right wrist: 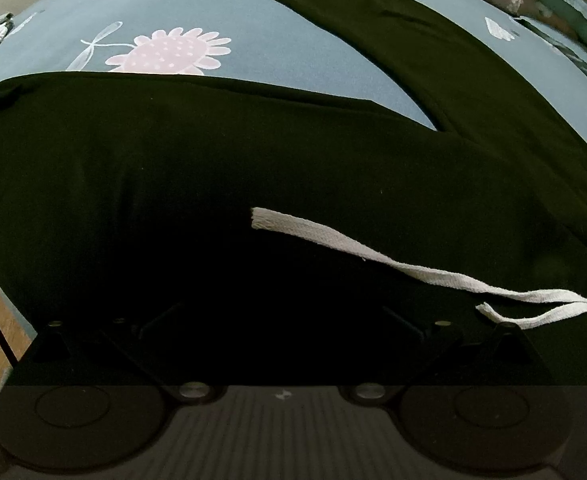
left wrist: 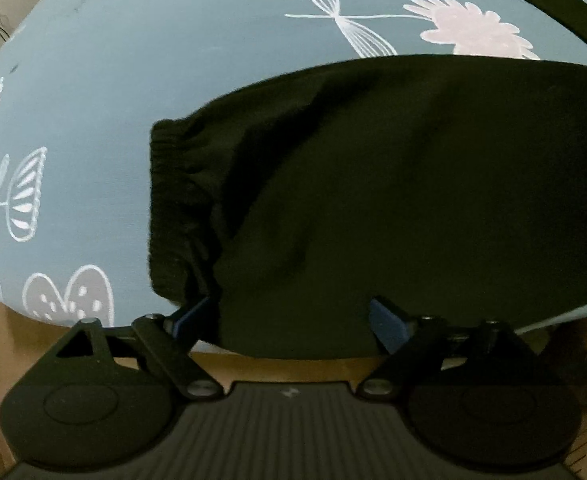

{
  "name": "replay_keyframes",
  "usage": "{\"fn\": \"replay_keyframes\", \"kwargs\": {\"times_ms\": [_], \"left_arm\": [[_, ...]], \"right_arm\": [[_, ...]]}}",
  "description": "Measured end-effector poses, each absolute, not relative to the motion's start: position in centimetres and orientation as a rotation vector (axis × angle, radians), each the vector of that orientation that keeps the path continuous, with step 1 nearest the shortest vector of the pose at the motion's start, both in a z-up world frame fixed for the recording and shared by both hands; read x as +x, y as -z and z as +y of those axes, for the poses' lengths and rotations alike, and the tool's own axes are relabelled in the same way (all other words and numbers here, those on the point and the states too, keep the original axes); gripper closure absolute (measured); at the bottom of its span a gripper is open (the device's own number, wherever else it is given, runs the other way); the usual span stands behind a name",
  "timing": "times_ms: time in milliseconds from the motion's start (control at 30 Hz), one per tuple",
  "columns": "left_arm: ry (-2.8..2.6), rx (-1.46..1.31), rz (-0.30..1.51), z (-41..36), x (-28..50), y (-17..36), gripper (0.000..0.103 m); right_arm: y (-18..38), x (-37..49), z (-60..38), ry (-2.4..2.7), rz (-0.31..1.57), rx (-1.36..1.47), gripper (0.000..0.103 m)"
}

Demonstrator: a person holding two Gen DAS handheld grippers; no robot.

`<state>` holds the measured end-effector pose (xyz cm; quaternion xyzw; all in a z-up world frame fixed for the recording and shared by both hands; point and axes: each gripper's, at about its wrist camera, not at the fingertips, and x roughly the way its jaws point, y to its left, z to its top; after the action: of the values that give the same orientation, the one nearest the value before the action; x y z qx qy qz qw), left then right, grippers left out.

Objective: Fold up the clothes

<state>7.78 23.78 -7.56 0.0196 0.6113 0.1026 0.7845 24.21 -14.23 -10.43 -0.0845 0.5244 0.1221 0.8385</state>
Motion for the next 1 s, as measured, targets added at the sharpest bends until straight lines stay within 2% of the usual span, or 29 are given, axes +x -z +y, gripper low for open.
{"fn": "replay_keyframes", "kwargs": {"times_ms": [167, 433, 733, 800, 1000], "left_arm": [[-0.093, 0.034, 1.261, 20.9, 9.6, 6.1, 0.017], [0.124, 0.071, 1.263, 14.8, 10.5, 8.3, 0.017], [-0.074, 0.076, 1.35, 21.1, 8.3, 8.3, 0.013], [-0.117, 0.062, 1.341, 21.9, 8.3, 7.5, 0.017], [-0.087, 0.001, 1.238, 22.6, 10.0, 5.7, 0.016]], "right_arm": [[10.4, 24.2, -14.2, -0.256, 1.11, -0.179, 0.0], [10.3, 24.2, -14.0, -0.257, 1.109, -0.181, 0.0], [10.4, 24.1, -14.2, -0.26, 1.104, -0.183, 0.0], [10.4, 24.1, -14.2, -0.261, 1.106, -0.183, 0.0], [10.3, 23.9, -14.2, -0.258, 1.101, -0.185, 0.0]]}}
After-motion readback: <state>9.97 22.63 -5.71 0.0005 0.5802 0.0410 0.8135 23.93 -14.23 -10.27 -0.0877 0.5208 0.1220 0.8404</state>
